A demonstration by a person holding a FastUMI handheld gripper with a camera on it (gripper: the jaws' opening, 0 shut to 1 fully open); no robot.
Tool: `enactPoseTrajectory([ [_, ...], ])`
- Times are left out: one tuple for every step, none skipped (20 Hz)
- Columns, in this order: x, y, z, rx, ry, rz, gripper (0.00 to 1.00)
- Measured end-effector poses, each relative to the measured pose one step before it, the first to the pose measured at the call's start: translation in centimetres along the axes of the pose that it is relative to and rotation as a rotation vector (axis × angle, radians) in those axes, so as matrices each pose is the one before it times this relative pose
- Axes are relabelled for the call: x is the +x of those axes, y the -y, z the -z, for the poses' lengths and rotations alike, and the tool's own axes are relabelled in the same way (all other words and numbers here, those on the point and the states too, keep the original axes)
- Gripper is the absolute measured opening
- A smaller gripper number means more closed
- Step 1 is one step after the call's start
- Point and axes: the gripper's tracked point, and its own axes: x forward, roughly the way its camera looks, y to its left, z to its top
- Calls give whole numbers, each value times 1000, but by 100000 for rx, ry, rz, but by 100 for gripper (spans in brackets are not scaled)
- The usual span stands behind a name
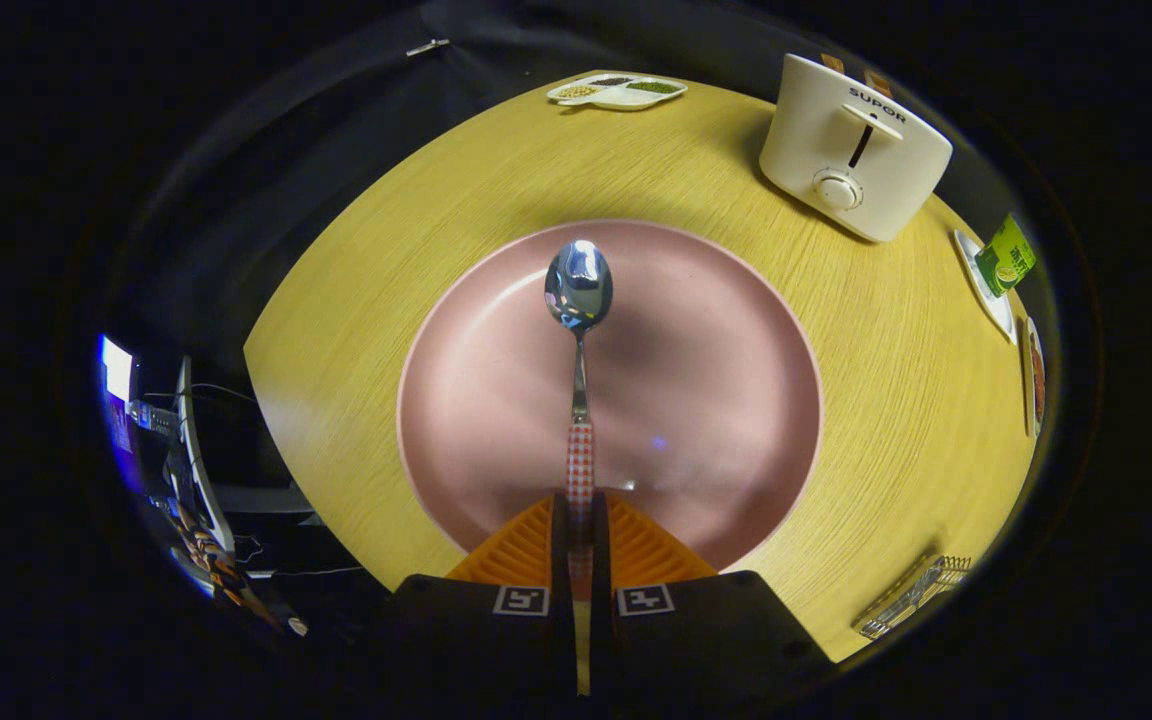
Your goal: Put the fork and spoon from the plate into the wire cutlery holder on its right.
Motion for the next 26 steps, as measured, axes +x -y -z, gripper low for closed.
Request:
enactPoseTrajectory([
  [-624,67,-92,159,611,-499,10],
  [-653,-59,-81,584,877,-877,10],
  [-743,17,-130,254,892,-693,10],
  [-760,259,-175,264,1171,-133,10],
  [-700,106,-88,494,866,-639,10],
  [-734,15,139,1020,220,-1046,10],
  [-816,119,217,980,165,-779,10],
  [-1106,128,151,310,708,-756,10],
  [-834,96,179,-213,529,-402,10],
  [-1149,130,317,-381,619,-433,10],
  [-1210,147,329,-252,464,-529,10],
  [-1242,147,215,391,1076,-720,10],
  [-1271,151,150,883,947,-739,10],
  [-1307,170,365,726,340,-806,10],
  [-1319,187,269,444,129,-666,10],
  [-1408,404,431,-12,-286,-252,10],
  [-1393,489,428,-450,-220,189,10],
  [-1425,804,582,-435,-532,773,10],
  [-1187,777,699,-330,-1189,746,10],
  [-1035,632,659,-38,-1230,526,10],
  [-1197,924,699,606,-842,883,10],
  [-935,818,701,642,-1464,672,10],
  [-730,788,684,247,-2396,656,10],
  [-845,956,747,1,-2168,1003,10],
  [-776,814,769,20,-2398,596,10],
  [-803,673,715,-154,-2550,377,10],
])
